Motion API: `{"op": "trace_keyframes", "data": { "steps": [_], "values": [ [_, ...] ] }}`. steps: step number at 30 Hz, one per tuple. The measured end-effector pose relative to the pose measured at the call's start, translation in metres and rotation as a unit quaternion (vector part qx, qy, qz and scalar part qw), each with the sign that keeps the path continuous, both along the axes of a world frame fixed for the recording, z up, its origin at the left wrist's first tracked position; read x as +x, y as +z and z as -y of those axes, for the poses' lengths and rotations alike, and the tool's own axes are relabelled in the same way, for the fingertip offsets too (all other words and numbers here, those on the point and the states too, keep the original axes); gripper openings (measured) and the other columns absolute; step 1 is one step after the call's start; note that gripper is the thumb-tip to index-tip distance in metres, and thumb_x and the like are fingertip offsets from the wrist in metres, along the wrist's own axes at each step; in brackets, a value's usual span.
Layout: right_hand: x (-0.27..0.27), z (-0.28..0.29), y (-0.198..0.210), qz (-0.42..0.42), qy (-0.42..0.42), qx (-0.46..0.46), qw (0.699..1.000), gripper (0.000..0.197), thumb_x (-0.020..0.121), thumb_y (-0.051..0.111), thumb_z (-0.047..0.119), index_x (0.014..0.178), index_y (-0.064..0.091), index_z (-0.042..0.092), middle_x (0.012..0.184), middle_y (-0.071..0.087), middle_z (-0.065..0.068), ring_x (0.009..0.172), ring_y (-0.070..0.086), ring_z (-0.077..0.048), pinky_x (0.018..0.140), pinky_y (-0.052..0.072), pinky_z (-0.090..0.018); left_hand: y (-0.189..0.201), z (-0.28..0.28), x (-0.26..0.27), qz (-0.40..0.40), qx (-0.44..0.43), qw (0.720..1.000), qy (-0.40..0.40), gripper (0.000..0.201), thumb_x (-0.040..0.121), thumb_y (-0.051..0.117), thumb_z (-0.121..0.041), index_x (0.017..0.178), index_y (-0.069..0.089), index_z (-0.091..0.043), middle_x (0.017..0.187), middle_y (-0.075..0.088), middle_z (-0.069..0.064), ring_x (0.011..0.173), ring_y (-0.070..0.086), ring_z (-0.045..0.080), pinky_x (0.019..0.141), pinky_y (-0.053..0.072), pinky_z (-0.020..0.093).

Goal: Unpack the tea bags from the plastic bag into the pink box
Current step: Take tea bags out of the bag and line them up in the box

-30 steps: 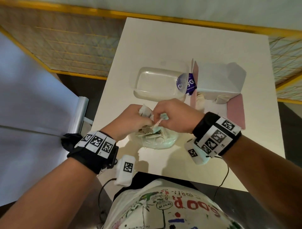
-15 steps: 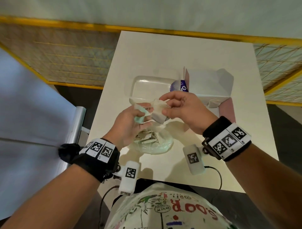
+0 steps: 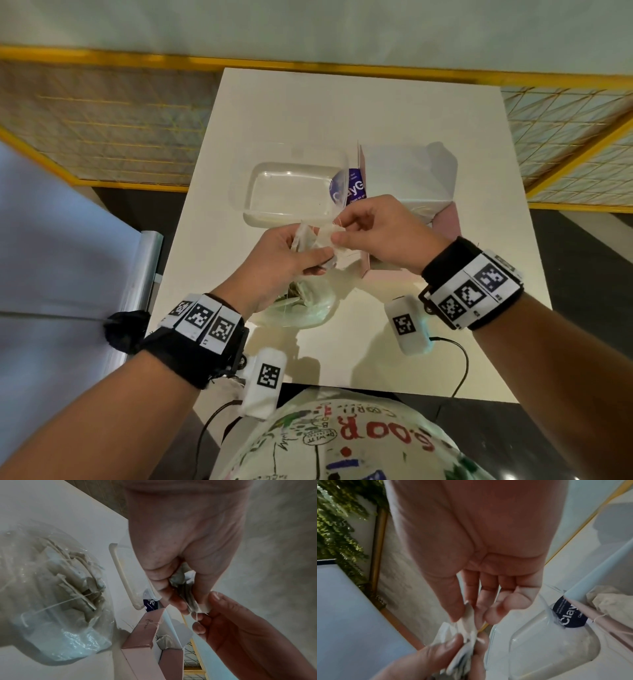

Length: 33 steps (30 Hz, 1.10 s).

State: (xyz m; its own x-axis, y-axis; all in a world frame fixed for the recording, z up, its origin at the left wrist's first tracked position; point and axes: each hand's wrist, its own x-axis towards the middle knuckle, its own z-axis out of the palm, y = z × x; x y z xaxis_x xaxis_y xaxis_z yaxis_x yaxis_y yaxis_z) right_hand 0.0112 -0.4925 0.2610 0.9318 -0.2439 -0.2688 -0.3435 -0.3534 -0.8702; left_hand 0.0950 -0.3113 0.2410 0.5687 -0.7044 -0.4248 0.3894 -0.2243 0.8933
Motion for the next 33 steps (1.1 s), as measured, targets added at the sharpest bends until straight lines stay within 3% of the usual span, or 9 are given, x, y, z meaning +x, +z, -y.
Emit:
{"op": "trace_keyframes", "data": {
  "steps": [3,8,13,17,20,24,28,31,33],
  "values": [
    [-0.003,0.016,0.0,0.002,0.02,-0.05,0.999,0.01,0.084,0.079,0.022,0.088,0.073,0.015,0.081,0.07,-0.014,0.069,0.061,-0.014,0.074,0.054,-0.036,-0.001,0.007,-0.003,-0.018,0.012,1.0,0.009,0.019,0.087,0.074,0.0,0.103,0.071,-0.009,0.098,0.075,0.017,0.088,0.074,0.026,0.078,0.062,0.031],
    [-0.007,0.068,0.005,0.009,-0.007,-0.187,0.982,0.005,0.085,0.076,0.02,0.085,0.072,0.016,0.078,0.068,0.008,0.067,0.059,-0.003,0.067,0.044,-0.017,-0.01,0.011,0.002,-0.095,0.032,0.993,0.058,0.022,0.102,0.049,-0.002,0.114,0.066,0.004,0.118,0.072,0.024,0.106,0.073,0.036,0.088,0.061,0.037],
    [-0.013,0.108,-0.017,-0.103,0.05,-0.282,0.953,0.014,0.084,0.076,0.015,0.079,0.066,0.024,0.084,0.067,0.001,0.08,0.066,-0.017,0.071,0.044,-0.023,-0.017,0.005,0.006,-0.076,0.071,0.991,0.078,0.023,0.103,0.047,-0.003,0.107,0.068,0.005,0.114,0.07,0.026,0.104,0.072,0.032,0.098,0.057,0.046],
    [-0.009,0.102,-0.044,-0.178,0.059,-0.306,0.933,0.008,0.085,0.074,0.023,0.079,0.068,0.025,0.089,0.063,0.012,0.09,0.063,-0.016,0.079,0.043,-0.029,-0.018,0.008,0.008,-0.067,0.071,0.992,0.079,0.023,0.101,0.049,-0.002,0.097,0.072,-0.001,0.102,0.073,0.023,0.1,0.072,0.036,0.086,0.058,0.038],
    [-0.002,0.092,-0.056,-0.212,0.112,-0.327,0.914,0.004,0.09,0.068,0.023,0.093,0.07,0.02,0.096,0.064,0.006,0.093,0.061,-0.017,0.064,0.03,-0.018,-0.017,0.008,0.008,-0.058,0.053,0.991,0.104,0.023,0.099,0.049,0.002,0.087,0.068,-0.004,0.084,0.066,0.012,0.083,0.066,0.026,0.08,0.056,0.035],
    [0.006,0.09,-0.056,-0.218,0.14,-0.387,0.885,0.013,0.094,0.057,0.017,0.102,0.067,0.018,0.105,0.065,0.0,0.1,0.063,-0.024,0.057,0.029,-0.021,-0.018,-0.002,0.013,-0.043,0.057,0.99,0.119,0.031,0.096,0.047,0.006,0.074,0.064,-0.008,0.086,0.059,0.015,0.081,0.06,0.027,0.079,0.052,0.036],
    [0.0,0.109,-0.049,-0.197,0.062,-0.335,0.919,0.024,0.083,0.062,0.017,0.068,0.057,0.035,0.082,0.058,0.014,0.086,0.062,-0.021,0.086,0.051,-0.042,-0.022,-0.008,0.014,-0.037,0.071,0.988,0.133,0.026,0.095,0.046,0.006,0.075,0.06,-0.004,0.086,0.058,0.019,0.081,0.056,0.03,0.08,0.048,0.04],
    [-0.007,0.101,-0.045,-0.198,0.094,-0.329,0.918,0.012,0.087,0.062,0.015,0.079,0.064,0.023,0.086,0.061,0.007,0.087,0.061,-0.02,0.066,0.042,-0.024,-0.025,-0.007,0.013,-0.037,0.079,0.986,0.14,0.02,0.094,0.047,0.006,0.081,0.06,-0.002,0.082,0.06,0.016,0.082,0.054,0.031,0.082,0.049,0.041],
    [-0.005,0.09,-0.051,-0.197,0.128,-0.344,0.909,0.006,0.09,0.06,0.015,0.087,0.062,0.018,0.093,0.063,0.002,0.088,0.061,-0.02,0.069,0.039,-0.021,-0.025,-0.004,0.009,-0.036,0.084,0.986,0.142,0.018,0.094,0.046,0.007,0.087,0.061,-0.001,0.078,0.061,0.013,0.082,0.055,0.03,0.083,0.05,0.04]
  ]
}}
